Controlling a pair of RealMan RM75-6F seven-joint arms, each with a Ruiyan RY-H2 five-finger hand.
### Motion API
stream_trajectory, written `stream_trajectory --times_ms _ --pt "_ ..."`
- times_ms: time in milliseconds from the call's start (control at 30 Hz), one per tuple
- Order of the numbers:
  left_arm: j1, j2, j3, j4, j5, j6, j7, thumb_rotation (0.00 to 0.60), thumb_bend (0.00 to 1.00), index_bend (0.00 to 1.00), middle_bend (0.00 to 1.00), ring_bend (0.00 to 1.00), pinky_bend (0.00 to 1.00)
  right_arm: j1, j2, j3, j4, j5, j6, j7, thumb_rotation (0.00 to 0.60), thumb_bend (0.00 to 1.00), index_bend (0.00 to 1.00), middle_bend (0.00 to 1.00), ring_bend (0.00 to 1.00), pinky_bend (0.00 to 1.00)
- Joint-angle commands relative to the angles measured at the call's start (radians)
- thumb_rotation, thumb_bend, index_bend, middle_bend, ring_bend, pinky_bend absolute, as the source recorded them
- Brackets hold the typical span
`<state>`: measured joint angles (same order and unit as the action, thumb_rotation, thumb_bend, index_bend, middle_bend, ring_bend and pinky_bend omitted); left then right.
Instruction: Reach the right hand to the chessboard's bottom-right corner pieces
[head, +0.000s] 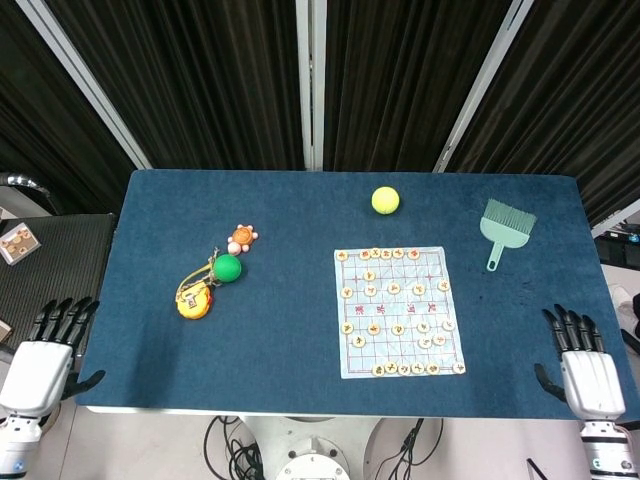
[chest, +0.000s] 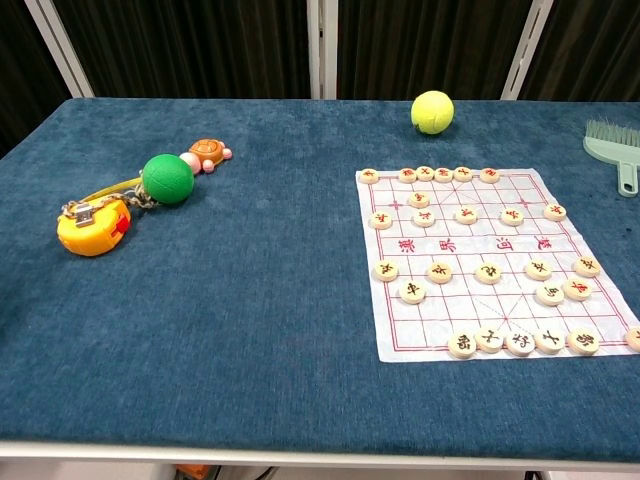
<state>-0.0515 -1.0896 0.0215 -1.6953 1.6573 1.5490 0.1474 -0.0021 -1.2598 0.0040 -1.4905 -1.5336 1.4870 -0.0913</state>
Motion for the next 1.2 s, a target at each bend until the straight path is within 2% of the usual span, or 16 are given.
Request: stream_trajectory --times_ms 33,400,867,1200 --pt "0.004 0.0 0.002 0.002 0.004 0.008 -0.006 0.6 0.11 0.06 0.05 0.0 0.0 0.01 -0.034 -0.021 0.031 -0.033 -0.012 -0.005 0.6 0.26 0.11 0.0 0.0 0.0" --pt "0.026 0.005 0.013 0.018 0.013 0.039 -0.031 0.6 0.11 0.07 0.05 0.0 0.0 0.047 -0.123 -0.061 0.08 -0.079 -0.086 -0.105 0.6 0.26 0.17 0.0 0.0 0.0" --pt "0.037 0.004 0.014 0.032 0.014 0.053 -0.048 0.6 0.11 0.07 0.05 0.0 0.0 0.092 -0.217 -0.049 0.131 -0.062 -0.15 -0.173 0.6 0.26 0.29 0.0 0.0 0.0" --pt "0.04 -0.001 0.015 0.045 0.009 0.05 -0.067 0.6 0.11 0.07 0.05 0.0 0.0 0.1 -0.233 -0.048 0.143 -0.047 -0.159 -0.184 0.6 0.26 0.37 0.0 0.0 0.0"
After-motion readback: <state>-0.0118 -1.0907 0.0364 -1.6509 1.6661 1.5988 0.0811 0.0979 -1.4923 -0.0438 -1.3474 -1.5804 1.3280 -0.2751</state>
